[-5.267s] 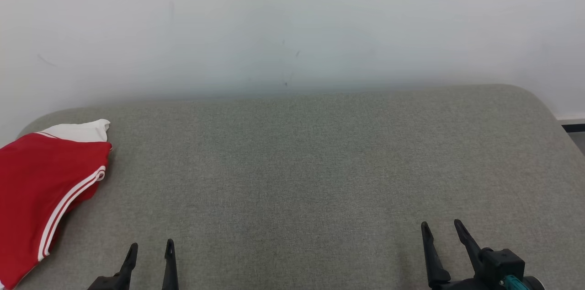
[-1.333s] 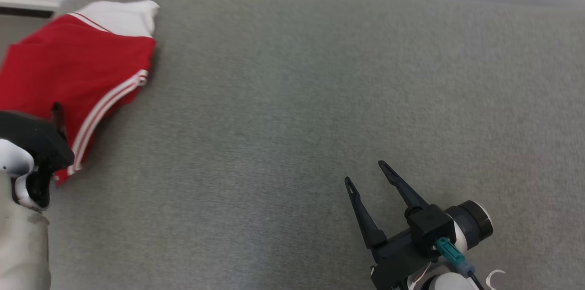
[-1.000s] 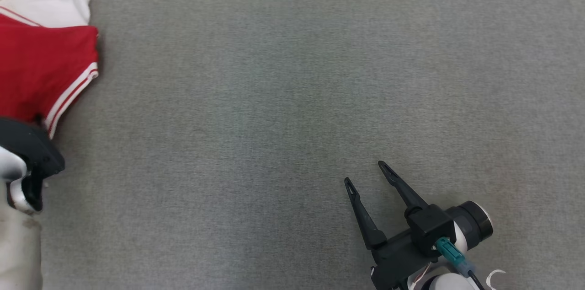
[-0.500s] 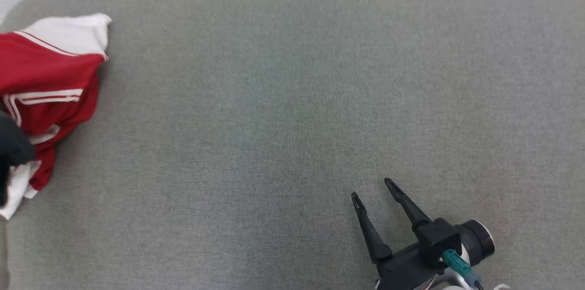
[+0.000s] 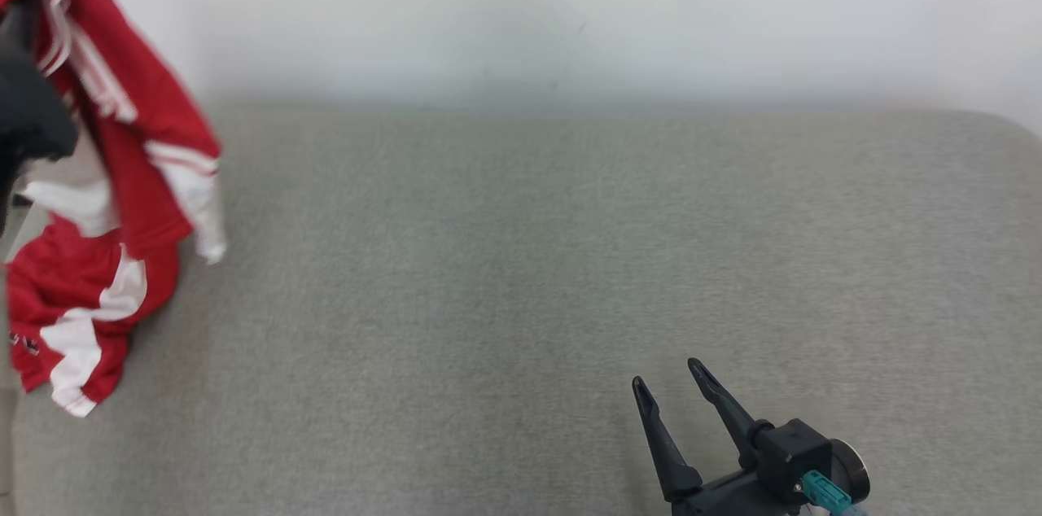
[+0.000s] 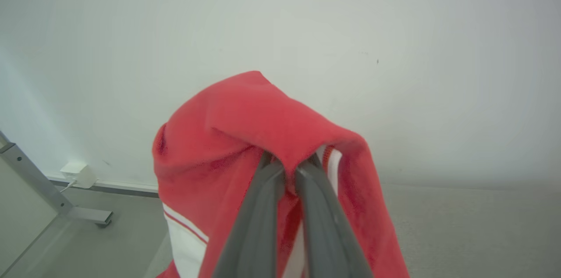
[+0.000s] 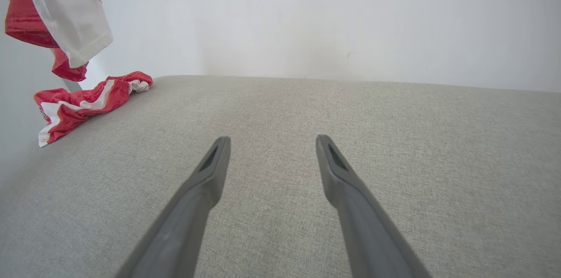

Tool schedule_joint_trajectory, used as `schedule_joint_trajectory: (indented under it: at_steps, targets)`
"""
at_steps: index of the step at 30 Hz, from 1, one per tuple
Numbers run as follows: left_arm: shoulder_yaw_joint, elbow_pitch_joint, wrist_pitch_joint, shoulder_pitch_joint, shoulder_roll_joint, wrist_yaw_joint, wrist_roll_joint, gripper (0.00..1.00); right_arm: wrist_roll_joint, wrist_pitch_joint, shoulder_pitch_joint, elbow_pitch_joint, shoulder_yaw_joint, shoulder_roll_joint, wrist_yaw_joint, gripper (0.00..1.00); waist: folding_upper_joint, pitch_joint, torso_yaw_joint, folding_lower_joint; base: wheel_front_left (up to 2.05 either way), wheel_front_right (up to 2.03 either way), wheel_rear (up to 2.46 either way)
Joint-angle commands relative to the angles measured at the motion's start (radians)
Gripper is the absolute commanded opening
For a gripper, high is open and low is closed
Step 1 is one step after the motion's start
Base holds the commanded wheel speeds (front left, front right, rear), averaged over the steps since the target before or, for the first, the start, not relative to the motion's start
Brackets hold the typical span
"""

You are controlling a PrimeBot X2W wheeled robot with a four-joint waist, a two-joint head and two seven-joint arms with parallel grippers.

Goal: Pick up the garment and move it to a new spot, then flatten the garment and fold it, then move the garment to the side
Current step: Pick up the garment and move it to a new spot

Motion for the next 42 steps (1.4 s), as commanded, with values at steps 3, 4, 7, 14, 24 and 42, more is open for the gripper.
schedule_joint_trajectory:
  at_steps: [3, 4, 7, 14, 24, 42]
  targets:
    - [-0.041, -0.05, 0.017, -0.024, -0.055, -0.008, -0.036, 0.0, 0.015, -0.01, 0.014, 0.013, -0.004, 0.0, -0.002, 1.0, 0.0001, -0.073, -0.099, 0.0003, 0.0, 0.0, 0.0]
    - [-0.053, -0.064, 0.018, -0.024, -0.067, -0.007, -0.039, 0.0, 0.016, -0.01, 0.013, 0.015, 0.0, 0.0, -0.002, 1.0, 0.0001, -0.076, -0.116, 0.0003, 0.0, 0.0, 0.0]
    - [-0.106, -0.108, 0.006, -0.004, -0.109, -0.012, -0.055, 0.0, 0.005, -0.014, 0.005, 0.013, 0.003, 0.0, -0.002, 1.0, 0.0001, -0.077, -0.174, 0.0003, 0.0, 0.0, 0.0]
    - [-0.242, -0.184, -0.066, 0.111, -0.213, -0.014, -0.101, 0.0, -0.042, -0.005, -0.01, -0.003, -0.027, -0.001, -0.002, 1.0, 0.0001, -0.047, -0.335, 0.0003, 0.0, 0.0, 0.0]
    - [-0.338, -0.069, -0.195, 0.25, -0.293, 0.007, -0.066, 0.0, -0.064, 0.023, -0.002, -0.046, -0.057, 0.0, -0.002, 1.0, 0.0001, 0.021, -0.477, 0.0003, 0.0, 0.0, 0.0]
    - [-0.381, 0.178, -0.589, 0.375, -0.331, 0.076, -0.034, 1.0, -0.075, 0.024, 0.041, -0.059, -0.118, -0.001, -0.002, 1.0, 0.0001, -0.018, -0.332, 0.0003, 0.0, 0.0, 0.0]
